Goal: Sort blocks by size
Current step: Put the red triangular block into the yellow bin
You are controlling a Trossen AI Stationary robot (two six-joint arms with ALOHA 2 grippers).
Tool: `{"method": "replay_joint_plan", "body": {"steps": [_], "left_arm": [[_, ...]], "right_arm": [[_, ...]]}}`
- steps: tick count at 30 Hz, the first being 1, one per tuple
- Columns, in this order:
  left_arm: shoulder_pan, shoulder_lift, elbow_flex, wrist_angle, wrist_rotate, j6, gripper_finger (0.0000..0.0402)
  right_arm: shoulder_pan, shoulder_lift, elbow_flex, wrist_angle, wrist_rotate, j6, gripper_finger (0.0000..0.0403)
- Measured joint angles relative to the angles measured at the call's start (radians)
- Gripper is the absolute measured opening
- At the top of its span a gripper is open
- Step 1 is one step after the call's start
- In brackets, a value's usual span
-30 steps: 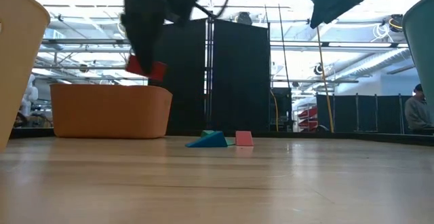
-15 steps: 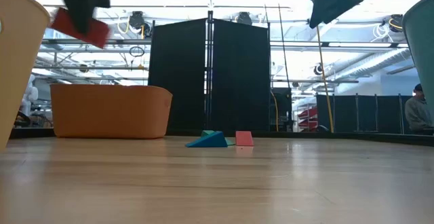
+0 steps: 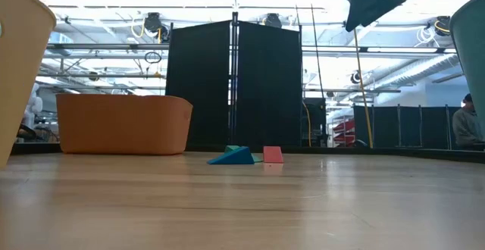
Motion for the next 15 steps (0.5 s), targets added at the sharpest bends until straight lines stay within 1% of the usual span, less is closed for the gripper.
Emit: {"method": "replay_joint_plan", "body": {"steps": [4,7,10,15], "left_arm": [[-0.037,0.0,-0.007,0.128,0.026,0.0,0.0061],[-0.058,0.001,-0.05,0.239,0.026,-0.02,0.0061],[-0.071,0.008,-0.083,0.279,0.027,-0.043,0.0061],[-0.079,0.01,-0.126,0.296,0.004,-0.072,0.0062]], "right_arm": [[0.0,0.0,0.0,0.007,-0.001,0.0,0.0224],[0.0,0.0,0.0,0.01,-0.004,0.0,0.0224],[0.0,0.0,0.0,0.014,-0.026,0.0,0.0224],[0.0,0.0,0.0,0.015,-0.028,0.0,0.0224]]}}
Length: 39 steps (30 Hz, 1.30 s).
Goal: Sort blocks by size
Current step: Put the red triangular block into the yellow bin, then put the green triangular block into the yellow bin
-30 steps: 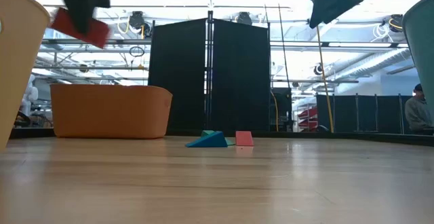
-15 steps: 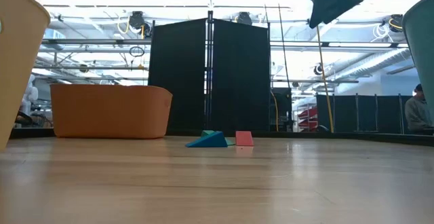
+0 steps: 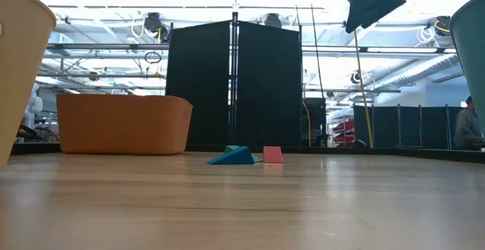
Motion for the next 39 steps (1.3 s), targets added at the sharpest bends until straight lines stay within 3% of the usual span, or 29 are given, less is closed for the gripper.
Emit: {"method": "replay_joint_plan", "body": {"steps": [5,15,24,32,39], "left_arm": [[0.002,0.0,-0.004,0.001,-0.064,-0.031,0.0081],[0.007,0.0,-0.004,-0.036,-0.046,-0.026,0.0185],[0.066,-0.011,-0.004,-0.295,-0.069,0.058,0.0191],[0.186,-0.072,0.008,-0.305,-0.216,0.213,0.0192],[0.352,-0.077,0.043,-0.279,-0.376,0.492,0.0192]], "right_arm": [[0.0,0.0,0.0,0.0,0.0,0.0,0.0224],[0.0,0.0,0.0,0.001,0.0,0.0,0.0224],[0.0,0.0,0.0,0.005,0.0,0.0,0.0224],[0.0,0.0,0.0,0.024,0.001,0.0,0.0224],[0.0,0.0,0.0,0.036,0.001,0.0,0.0224]]}}
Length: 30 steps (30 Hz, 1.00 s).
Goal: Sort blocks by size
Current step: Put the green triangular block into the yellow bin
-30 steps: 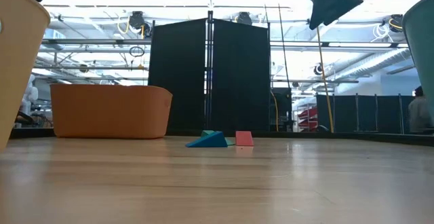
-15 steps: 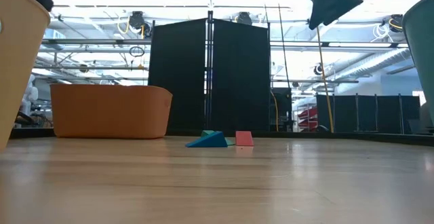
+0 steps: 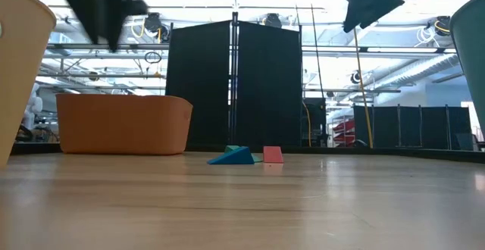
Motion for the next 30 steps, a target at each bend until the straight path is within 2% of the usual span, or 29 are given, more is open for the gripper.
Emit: {"method": "replay_joint_plan", "body": {"steps": [5,12,20,30], "left_arm": [[0.111,0.004,-0.008,0.176,-0.054,0.251,0.0192],[0.226,0.06,-0.008,0.504,-0.012,0.535,0.0192],[0.33,0.212,-0.009,0.573,0.034,0.656,0.0192],[0.389,0.351,-0.009,0.694,0.04,0.771,0.0192]], "right_arm": [[0.0,0.0,0.0,0.0,0.0,-0.002,0.0224],[0.0,0.0,0.0,-0.001,-0.001,-0.003,0.0224],[0.0,0.0,-0.001,-0.001,-0.002,-0.005,0.0224],[0.0,0.0,-0.001,-0.001,-0.003,-0.022,0.0224]]}}
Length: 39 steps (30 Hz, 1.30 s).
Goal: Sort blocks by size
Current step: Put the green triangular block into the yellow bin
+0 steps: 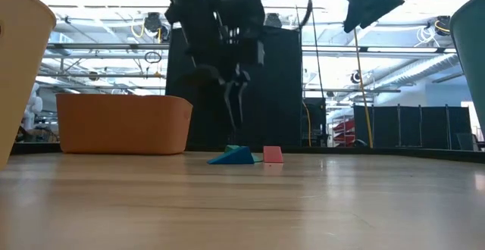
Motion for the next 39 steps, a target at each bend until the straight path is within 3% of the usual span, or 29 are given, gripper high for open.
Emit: {"method": "replay_joint_plan", "body": {"steps": [5,13,17,22,33,39], "left_arm": [[0.023,0.056,0.0,0.015,0.008,0.026,0.0207],[0.026,0.101,0.0,0.079,-0.015,0.103,0.0301],[0.035,0.101,0.0,0.064,0.023,0.134,0.0323],[0.057,0.101,0.0,0.057,0.082,0.12,0.0307],[0.107,0.101,0.0,0.051,0.153,0.041,0.0209],[0.11,0.105,0.001,0.053,0.169,0.041,0.02]], "right_arm": [[0.0,0.0,0.0,0.0,0.0,-0.001,0.0224],[0.0,0.0,0.0,0.0,-0.017,0.0,0.0224],[-0.002,0.0,-0.02,0.002,-0.02,-0.001,0.0224],[-0.022,0.0,-0.029,0.004,-0.024,-0.004,0.0224],[-0.039,0.0,-0.029,0.012,-0.023,-0.004,0.0224],[-0.039,0.0,-0.029,0.011,-0.023,-0.004,0.0224]]}}
